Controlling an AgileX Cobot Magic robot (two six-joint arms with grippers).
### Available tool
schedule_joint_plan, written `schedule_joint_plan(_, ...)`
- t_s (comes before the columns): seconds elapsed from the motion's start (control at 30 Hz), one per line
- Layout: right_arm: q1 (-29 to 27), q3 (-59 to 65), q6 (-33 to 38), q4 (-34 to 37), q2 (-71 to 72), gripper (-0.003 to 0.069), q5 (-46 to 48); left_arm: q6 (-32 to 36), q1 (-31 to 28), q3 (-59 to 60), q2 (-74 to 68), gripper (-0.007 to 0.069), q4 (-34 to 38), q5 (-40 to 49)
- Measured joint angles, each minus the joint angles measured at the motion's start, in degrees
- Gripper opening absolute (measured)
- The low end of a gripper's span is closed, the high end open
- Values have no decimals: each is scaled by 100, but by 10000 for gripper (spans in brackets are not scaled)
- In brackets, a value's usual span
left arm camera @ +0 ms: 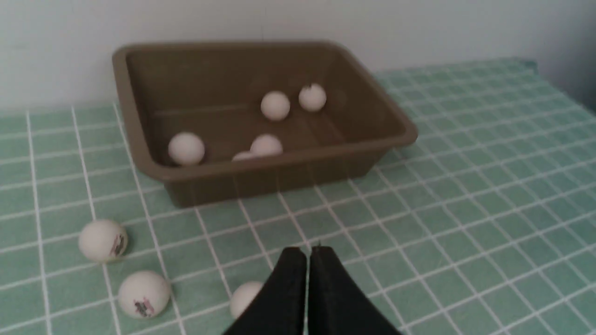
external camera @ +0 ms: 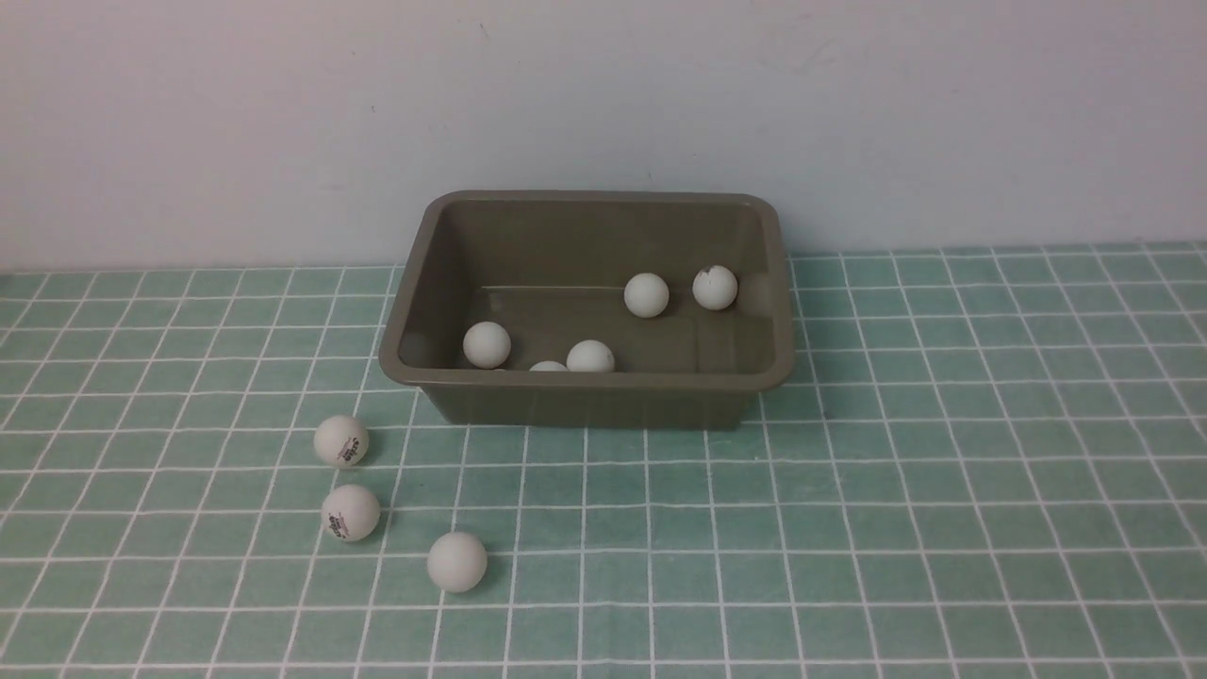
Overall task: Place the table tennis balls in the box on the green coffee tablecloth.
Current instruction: 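Reach for and grasp a ping pong ball on the table beside the basket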
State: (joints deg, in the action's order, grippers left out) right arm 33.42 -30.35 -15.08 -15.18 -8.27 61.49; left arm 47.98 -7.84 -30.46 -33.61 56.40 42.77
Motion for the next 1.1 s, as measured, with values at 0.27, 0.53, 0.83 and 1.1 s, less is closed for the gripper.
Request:
schedule_joint_plan(0.27,-5,0,-226,24,0,-16,1,13,0,-563,-1509,-4,-810,14)
schedule_joint_plan(0.53,-2,0,-456,24,0,-16,1,-504,0,-1206,-3047,-4,-1530,-271)
schedule_joint_plan(0.83,-2,0,-475,24,0,-16,1,-2489,715,-2725,-4833,-4,-4014,-160)
schedule_joint_plan(1.1,-2,0,-487,29,0,-16,1,-5344,1537,-3921,-5985,-4,-6876,247)
